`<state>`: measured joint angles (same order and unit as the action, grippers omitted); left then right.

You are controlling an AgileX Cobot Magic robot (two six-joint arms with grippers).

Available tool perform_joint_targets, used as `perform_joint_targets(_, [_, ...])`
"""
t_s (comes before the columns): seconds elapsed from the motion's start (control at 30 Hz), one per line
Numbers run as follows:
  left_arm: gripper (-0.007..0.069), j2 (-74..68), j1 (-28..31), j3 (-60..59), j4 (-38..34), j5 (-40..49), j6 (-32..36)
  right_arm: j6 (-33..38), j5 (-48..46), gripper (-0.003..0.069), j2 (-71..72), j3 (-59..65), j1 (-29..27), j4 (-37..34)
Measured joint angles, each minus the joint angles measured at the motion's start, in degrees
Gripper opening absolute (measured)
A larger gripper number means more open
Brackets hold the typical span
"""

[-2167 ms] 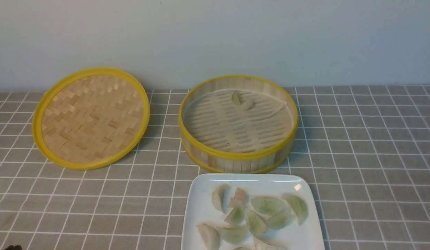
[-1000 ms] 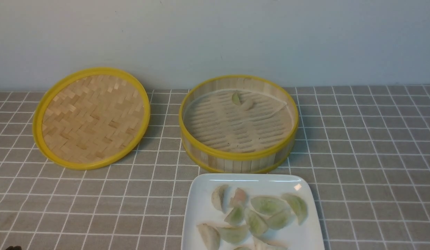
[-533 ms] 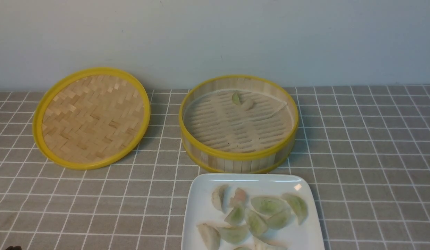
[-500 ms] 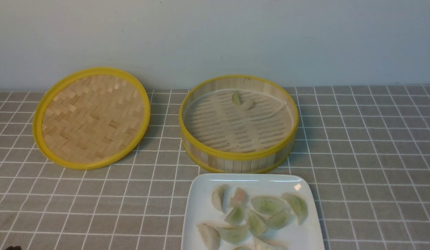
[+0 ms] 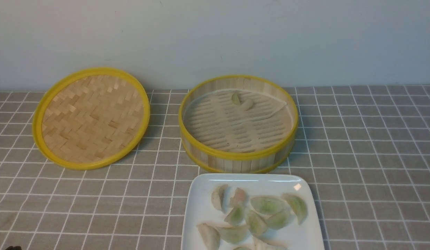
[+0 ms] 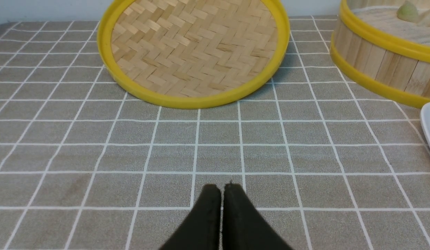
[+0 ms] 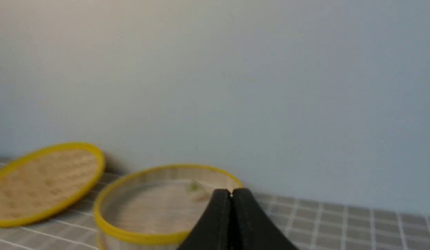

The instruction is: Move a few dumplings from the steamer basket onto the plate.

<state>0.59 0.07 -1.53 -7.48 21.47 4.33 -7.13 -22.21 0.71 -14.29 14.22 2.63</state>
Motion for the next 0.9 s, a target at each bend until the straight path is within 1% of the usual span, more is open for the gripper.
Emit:
perform_joint_targets(0.03, [-0.0005,0.0,0.0,0.0,0.0,0.0,0.0,0.0,-0.1,-0.0015,0.0,3.4,-4.2,0.0])
perform_joint_targets(0.07, [-0.0005,0.0,0.0,0.0,0.0,0.0,0.0,0.0,-0.1,-0.0015,0.0,4.2,-5.2,0.0])
perform_joint_targets(0.1, [-0.0005,0.0,0.0,0.0,0.0,0.0,0.0,0.0,-0.1,-0.0015,0.0,7.7,-8.9,0.0])
perform_joint_targets(0.17, [-0.0005,0.0,0.0,0.0,0.0,0.0,0.0,0.0,-0.1,-0.0015,0.0,11.5,-12.1,0.0])
perform_joint_targets(0.23, [-0.0005,0.0,0.0,0.0,0.0,0.1,0.0,0.1,-0.7,-0.0015,0.0,14.6,-14.0,0.0])
perform_joint_targets(0.9, [-0.0005,0.0,0.0,0.0,-0.1,0.1,-0.2,0.2,-0.1,-0.0015,0.0,15.3,-14.8,0.0])
